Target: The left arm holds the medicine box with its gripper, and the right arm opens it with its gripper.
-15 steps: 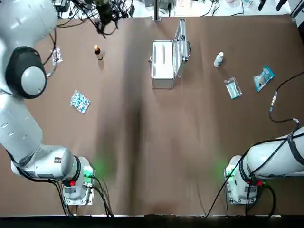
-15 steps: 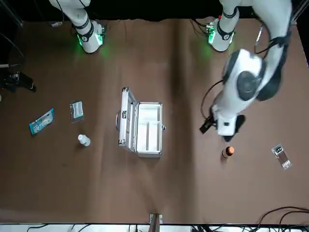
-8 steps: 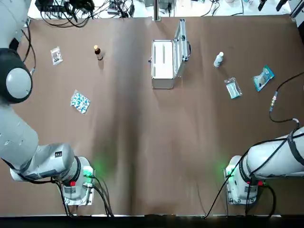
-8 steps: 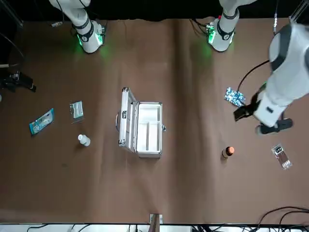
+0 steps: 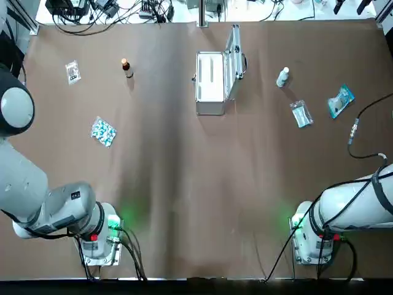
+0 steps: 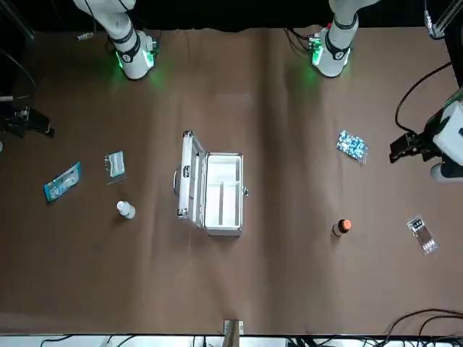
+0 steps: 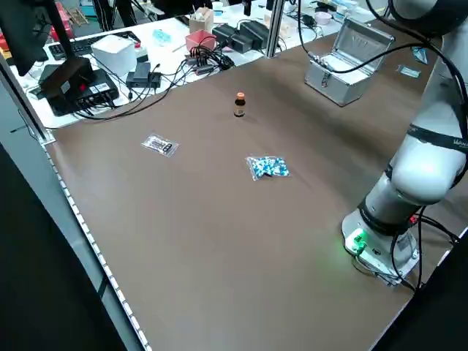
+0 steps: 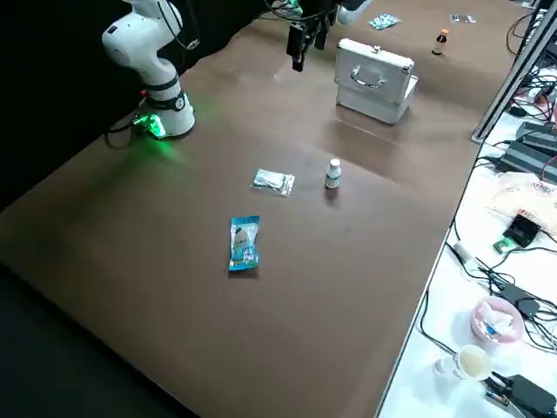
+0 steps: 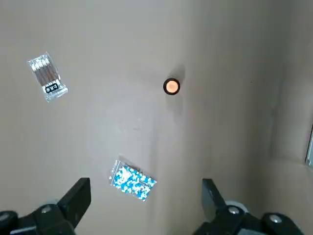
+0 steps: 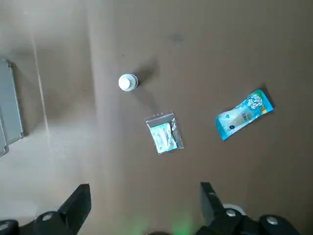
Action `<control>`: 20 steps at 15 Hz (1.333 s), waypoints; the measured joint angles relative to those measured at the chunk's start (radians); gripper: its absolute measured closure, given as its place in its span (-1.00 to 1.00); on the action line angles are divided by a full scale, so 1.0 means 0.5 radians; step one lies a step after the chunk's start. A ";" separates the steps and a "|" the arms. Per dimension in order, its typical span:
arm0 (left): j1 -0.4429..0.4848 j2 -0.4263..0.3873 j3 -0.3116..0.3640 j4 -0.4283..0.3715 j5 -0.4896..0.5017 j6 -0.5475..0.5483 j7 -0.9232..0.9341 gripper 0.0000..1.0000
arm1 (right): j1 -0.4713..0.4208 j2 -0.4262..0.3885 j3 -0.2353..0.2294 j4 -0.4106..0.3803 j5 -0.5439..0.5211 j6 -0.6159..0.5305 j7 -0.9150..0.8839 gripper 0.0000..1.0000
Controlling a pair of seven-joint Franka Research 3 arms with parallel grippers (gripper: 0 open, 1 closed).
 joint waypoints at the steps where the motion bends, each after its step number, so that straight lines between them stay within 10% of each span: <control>1: -0.002 -0.006 -0.001 0.006 0.000 -0.012 0.000 -1.00 | 0.000 0.000 0.000 0.000 0.000 0.000 0.000 -0.97; 8: -0.286 -0.089 0.264 0.007 -0.018 -0.098 -0.004 -1.00 | 0.000 0.000 -0.001 0.000 0.000 0.000 0.000 -0.97; 20: -0.297 -0.109 0.296 -0.004 -0.029 -0.103 0.001 -1.00 | -0.001 0.000 -0.001 0.000 0.000 0.000 0.000 -0.97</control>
